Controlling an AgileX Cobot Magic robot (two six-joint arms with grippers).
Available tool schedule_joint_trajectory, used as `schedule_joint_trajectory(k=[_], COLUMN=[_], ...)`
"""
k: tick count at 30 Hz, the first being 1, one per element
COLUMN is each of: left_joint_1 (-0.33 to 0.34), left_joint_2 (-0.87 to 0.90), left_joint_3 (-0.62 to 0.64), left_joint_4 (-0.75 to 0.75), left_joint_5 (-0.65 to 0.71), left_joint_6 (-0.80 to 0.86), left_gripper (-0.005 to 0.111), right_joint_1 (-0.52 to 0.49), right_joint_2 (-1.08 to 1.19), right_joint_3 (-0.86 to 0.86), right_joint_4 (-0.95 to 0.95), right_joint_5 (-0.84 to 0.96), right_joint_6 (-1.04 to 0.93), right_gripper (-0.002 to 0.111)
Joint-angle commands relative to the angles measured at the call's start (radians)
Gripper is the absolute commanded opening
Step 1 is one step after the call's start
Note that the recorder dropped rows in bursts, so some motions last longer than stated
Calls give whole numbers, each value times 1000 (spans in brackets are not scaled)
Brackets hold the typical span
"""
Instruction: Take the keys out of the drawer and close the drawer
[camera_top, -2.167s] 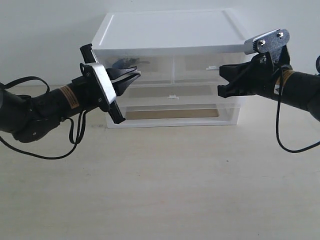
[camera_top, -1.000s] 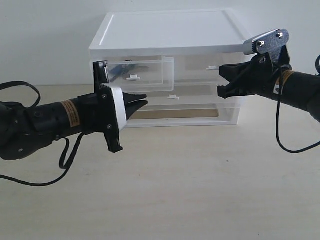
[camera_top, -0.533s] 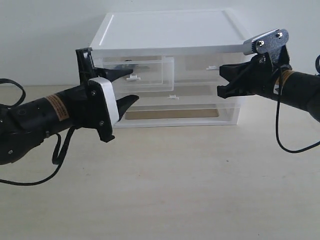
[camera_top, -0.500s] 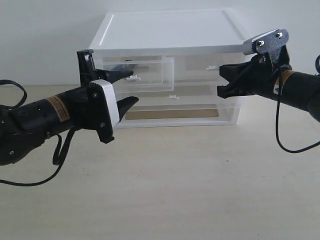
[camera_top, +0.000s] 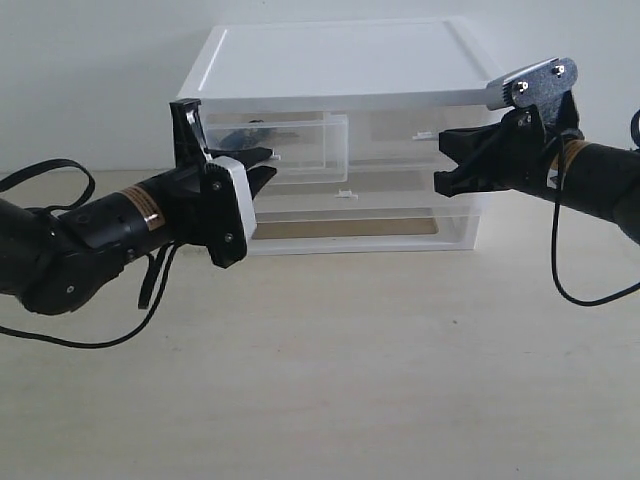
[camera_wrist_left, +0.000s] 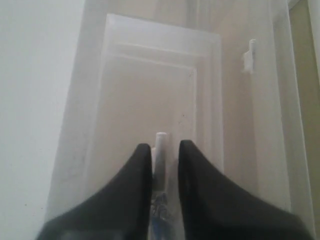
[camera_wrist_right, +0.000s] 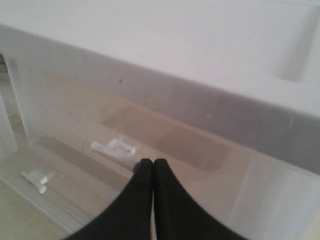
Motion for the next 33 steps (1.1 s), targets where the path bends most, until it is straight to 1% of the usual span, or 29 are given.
schedule_joint_trajectory(k=[1,4,6,8,14,22,33], left_joint_1=[-4,-4,-4,-6,-42,-54,-96], left_joint_2=[1,1,1,1,-34,-95,-159], left_joint_3=[-9,-9,-9,-9,21,90,156], left_joint_4=[-32,-134,-150,-138,-142,-142,-136], left_joint_5=[-16,-20,-25,-25,-23,-12,-18], left_joint_6=[11,38,63,62,81,84,111], left_gripper=[4,4,4,4,4,4,4], right_joint_1=[-14,-14,-14,-14,-14,-14,-14], right_joint_2=[3,3,3,3,3,3,3], right_joint_3=[-33,-33,-33,-33,-33,-33,-33], right_joint_4=[143,143,143,143,149,150,160], right_joint_5=[33,33,33,33,32,34,40], right_joint_6=[-3,-3,-3,-3,-6,-10,-10], right_gripper=[0,0,0,0,0,0,0])
